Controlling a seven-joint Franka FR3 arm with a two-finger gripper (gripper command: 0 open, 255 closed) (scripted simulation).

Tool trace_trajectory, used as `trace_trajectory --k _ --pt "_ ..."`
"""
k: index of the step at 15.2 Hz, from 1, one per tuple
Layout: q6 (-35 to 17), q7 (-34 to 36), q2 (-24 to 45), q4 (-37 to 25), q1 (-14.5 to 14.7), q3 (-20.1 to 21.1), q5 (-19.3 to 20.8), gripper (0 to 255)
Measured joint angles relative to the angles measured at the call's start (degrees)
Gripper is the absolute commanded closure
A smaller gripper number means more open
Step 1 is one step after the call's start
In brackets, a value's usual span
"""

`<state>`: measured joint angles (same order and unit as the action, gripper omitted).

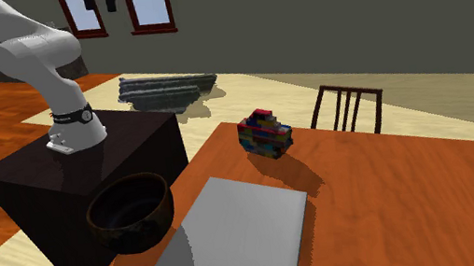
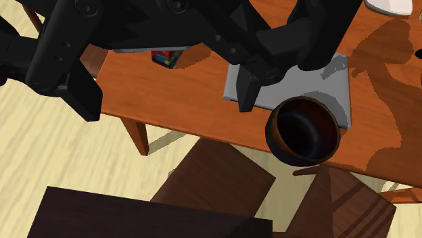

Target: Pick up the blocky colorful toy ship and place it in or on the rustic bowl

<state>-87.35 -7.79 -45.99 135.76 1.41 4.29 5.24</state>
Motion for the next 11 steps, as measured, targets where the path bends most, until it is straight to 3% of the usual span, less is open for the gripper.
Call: trace_trajectory --k 3,11 --pt "-2.31 1.32 2.48 -0.12 -0.22 0.53 -0.41 0" --pt "-15.91 9.35 15.45 0.49 -1.51 3.58 -2.14 0"
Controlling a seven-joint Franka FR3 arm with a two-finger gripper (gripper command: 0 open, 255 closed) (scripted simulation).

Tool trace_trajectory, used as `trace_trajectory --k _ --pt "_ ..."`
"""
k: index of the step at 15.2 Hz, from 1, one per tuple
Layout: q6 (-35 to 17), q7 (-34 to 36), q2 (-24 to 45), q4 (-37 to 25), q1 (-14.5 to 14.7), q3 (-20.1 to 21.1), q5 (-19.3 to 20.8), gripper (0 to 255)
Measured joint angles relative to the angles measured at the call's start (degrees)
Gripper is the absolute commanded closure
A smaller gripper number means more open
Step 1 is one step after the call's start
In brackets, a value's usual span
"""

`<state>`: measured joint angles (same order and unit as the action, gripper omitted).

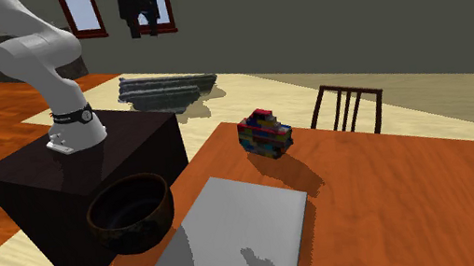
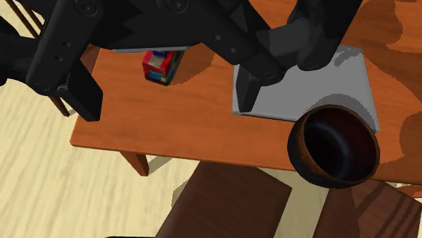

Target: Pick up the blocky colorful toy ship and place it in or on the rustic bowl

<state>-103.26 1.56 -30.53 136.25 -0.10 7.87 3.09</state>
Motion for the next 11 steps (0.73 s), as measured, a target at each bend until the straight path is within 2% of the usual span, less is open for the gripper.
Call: trace_trajectory --k 6,11 --pt "-9.20 5.79 12.28 -3.30 -1.30 1.71 0.32 0" --pt "-14.88 10.92 23.44 -8.85 -2.06 2.79 1.60 0"
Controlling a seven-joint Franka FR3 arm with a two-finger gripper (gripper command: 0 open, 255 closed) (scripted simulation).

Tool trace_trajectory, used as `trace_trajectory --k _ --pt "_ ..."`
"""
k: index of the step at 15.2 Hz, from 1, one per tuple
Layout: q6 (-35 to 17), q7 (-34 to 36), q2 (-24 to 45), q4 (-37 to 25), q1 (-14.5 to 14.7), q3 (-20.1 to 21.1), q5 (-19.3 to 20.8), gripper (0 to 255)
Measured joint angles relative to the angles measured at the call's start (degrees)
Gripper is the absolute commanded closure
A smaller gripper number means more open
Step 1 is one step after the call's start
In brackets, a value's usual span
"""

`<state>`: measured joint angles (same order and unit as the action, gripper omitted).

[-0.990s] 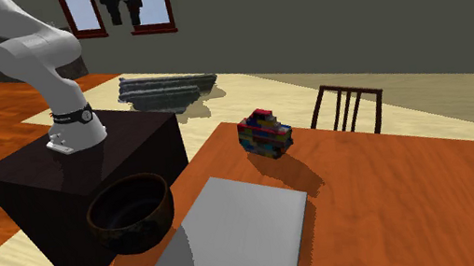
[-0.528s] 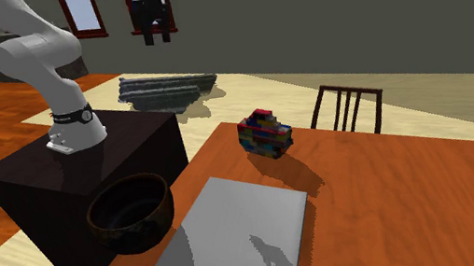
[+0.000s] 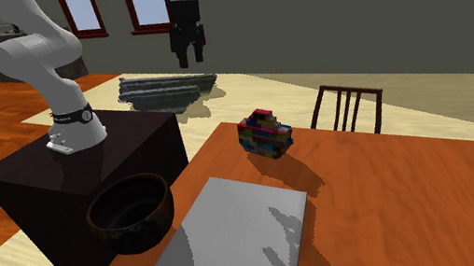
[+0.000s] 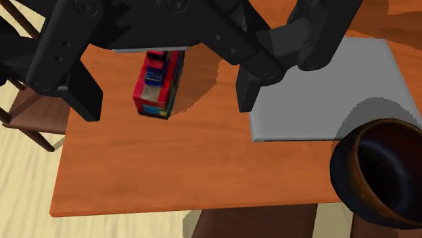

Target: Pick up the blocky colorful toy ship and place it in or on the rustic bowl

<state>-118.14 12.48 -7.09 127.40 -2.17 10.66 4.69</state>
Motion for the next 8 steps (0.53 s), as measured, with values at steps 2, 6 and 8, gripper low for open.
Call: trace_trajectory --k 2,6,8 --pt "-2.00 2.26 4.52 -2.53 -0.04 0.34 0.75 0" --pt "-4.49 5.66 13.32 -8.95 -0.21 0.11 2.27 0" --pt "-5.10 7.46 17.81 -12.89 0.04 -0.06 2.97 0"
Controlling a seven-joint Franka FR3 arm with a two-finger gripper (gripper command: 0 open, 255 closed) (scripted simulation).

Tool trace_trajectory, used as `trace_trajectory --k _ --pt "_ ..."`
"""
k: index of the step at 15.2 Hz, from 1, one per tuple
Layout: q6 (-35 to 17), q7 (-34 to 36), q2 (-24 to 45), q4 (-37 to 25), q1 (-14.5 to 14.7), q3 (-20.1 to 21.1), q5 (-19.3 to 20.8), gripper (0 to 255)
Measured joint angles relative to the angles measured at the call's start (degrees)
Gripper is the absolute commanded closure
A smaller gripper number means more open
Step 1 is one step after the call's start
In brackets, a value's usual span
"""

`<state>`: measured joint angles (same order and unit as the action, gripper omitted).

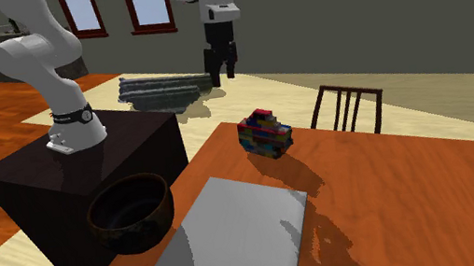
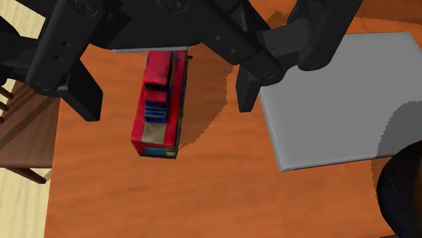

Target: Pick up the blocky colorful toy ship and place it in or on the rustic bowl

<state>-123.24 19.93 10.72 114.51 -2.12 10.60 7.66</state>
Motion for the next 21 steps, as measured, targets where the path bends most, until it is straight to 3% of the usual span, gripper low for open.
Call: trace_trajectory --k 10,21 --pt "-1.57 6.43 22.34 -21.38 1.80 -2.21 1.92 0" --pt "-5.18 7.22 27.34 -22.84 2.10 -2.86 2.55 0"
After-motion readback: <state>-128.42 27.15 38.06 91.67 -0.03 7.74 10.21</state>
